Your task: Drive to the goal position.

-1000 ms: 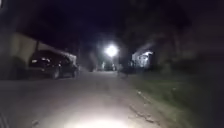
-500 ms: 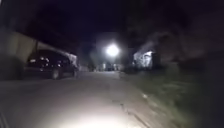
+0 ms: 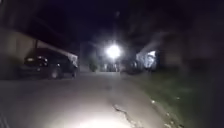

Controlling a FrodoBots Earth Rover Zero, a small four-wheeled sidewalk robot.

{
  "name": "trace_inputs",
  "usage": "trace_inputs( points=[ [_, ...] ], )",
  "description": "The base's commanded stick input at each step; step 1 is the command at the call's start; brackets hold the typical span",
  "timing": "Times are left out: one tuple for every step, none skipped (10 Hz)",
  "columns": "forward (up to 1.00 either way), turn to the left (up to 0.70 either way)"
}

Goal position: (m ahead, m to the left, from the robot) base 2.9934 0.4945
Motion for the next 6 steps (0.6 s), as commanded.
trace_inputs(
  points=[
    [0.70,-0.22],
    [0.70,0.00],
    [0.70,0.00],
    [0.70,0.00],
    [0.70,0.00],
    [0.70,-0.04]
  ],
)
